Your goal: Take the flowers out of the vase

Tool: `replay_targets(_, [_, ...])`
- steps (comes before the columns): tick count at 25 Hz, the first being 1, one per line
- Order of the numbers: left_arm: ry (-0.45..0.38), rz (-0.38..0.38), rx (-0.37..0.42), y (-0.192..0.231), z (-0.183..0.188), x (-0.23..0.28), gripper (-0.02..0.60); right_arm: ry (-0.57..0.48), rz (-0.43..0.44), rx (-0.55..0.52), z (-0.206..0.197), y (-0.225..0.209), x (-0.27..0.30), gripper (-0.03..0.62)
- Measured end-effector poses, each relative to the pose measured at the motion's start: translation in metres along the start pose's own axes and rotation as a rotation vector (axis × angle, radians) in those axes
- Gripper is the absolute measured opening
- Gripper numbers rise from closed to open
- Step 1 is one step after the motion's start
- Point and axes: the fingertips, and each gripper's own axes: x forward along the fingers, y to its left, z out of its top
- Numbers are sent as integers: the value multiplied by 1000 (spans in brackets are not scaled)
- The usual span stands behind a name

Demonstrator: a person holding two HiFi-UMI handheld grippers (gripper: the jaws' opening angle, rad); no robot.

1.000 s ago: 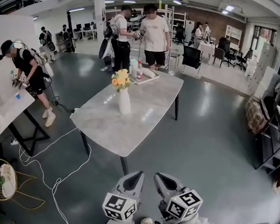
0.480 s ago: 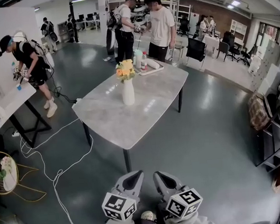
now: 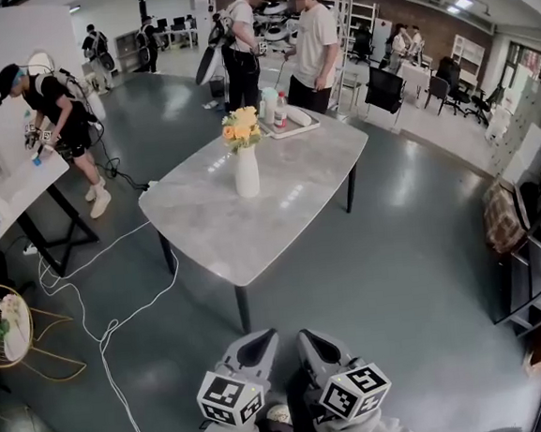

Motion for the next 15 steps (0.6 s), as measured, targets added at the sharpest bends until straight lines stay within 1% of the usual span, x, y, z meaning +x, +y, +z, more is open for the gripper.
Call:
replay_targets(3, [10, 7, 2, 1, -1, 17, 2, 6, 0, 11, 5, -15, 6, -2])
replay_targets(10, [-9, 47, 7, 13, 7, 55, 2, 14, -8, 34, 22, -56, 24, -2])
replay_targets(15, [-16, 60, 6, 28, 15, 85, 2, 25, 16, 3, 36, -73, 50, -2])
